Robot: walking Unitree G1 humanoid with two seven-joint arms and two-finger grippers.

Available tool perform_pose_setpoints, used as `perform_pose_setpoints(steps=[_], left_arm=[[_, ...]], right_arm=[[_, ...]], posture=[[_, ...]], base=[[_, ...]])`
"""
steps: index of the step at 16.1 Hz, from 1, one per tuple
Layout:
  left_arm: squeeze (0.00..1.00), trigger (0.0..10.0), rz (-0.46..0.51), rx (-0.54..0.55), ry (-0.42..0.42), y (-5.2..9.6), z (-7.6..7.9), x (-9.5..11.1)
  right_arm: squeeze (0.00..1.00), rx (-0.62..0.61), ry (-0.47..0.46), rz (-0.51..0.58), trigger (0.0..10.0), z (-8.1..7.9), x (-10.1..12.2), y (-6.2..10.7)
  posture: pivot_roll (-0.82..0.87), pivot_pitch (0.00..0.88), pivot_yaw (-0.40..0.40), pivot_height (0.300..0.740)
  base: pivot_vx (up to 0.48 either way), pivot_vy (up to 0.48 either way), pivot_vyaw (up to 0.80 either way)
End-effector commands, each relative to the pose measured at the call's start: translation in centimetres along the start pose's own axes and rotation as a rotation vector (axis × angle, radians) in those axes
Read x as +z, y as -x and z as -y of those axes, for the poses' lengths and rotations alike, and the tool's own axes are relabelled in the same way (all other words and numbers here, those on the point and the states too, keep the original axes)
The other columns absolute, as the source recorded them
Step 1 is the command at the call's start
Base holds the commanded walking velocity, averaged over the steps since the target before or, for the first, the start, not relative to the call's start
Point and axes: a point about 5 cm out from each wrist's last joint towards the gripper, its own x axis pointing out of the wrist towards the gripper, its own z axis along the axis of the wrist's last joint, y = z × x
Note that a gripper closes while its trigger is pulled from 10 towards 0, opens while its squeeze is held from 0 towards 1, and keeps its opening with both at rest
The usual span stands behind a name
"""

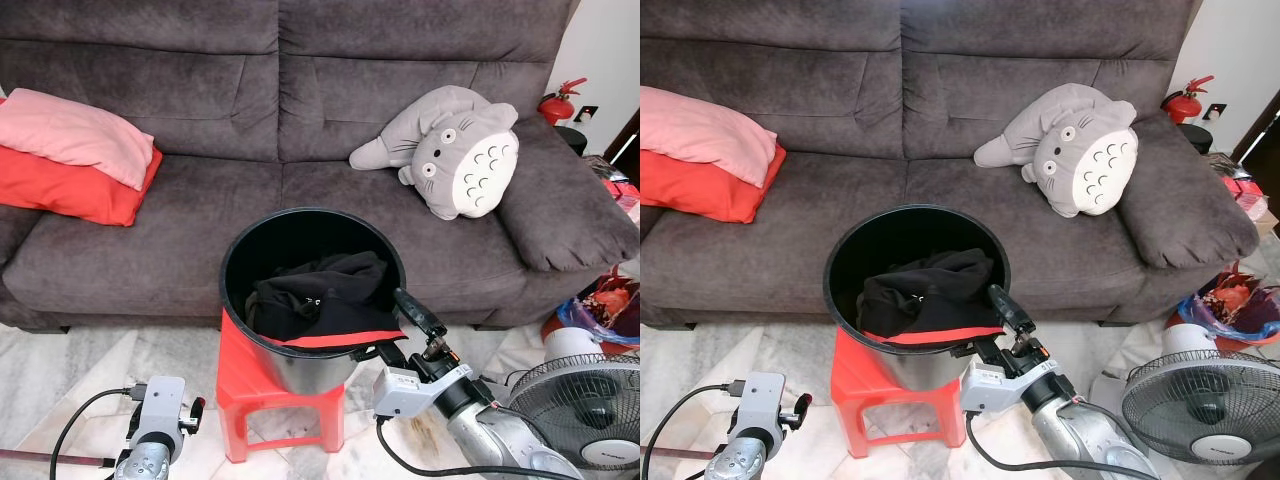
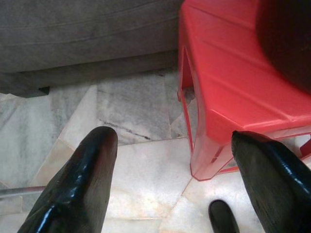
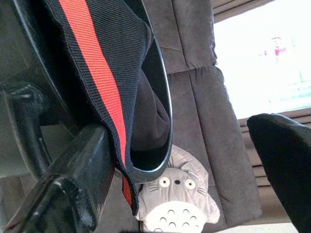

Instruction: Hang hanger

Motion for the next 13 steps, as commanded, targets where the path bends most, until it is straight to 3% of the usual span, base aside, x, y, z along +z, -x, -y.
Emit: perform_pose_setpoints(steps=[1, 6, 8, 13], left_arm=[[0.0, 10.0, -0.024, -0.005, -0.003, 0.3, 0.1, -0.7], [0.0, 10.0, -0.024, -0.002, -0.005, 0.3, 0.0, -0.7], [0.0, 10.0, -0.019, -0.003, -0.006, 0.2, 0.1, -0.6], [0.0, 10.0, -0.014, 0.0, -0.005, 0.1, -0.2, -0.3]], right_arm=[[0.0, -0.011, -0.006, -0.021, 10.0, 0.4, -0.4, -0.2], [0.0, -0.045, -0.046, -0.045, 10.0, 1.0, -0.8, -1.6], [0.0, -0.042, -0.18, -0.07, 10.0, 1.1, -0.8, -1.9], [0.0, 0.177, -0.445, -0.059, 10.0, -0.9, 0.4, -1.3]], posture=[[-0.08, 0.168, -0.001, 0.74], [-0.07, 0.167, 0.0, 0.74], [-0.07, 0.167, -0.001, 0.74], [-0.07, 0.166, -0.005, 0.74]], base=[[0.0, 0.0, 0.0], [0.0, 0.0, 0.0], [0.0, 0.0, 0.0], [0.0, 0.0, 0.0]])
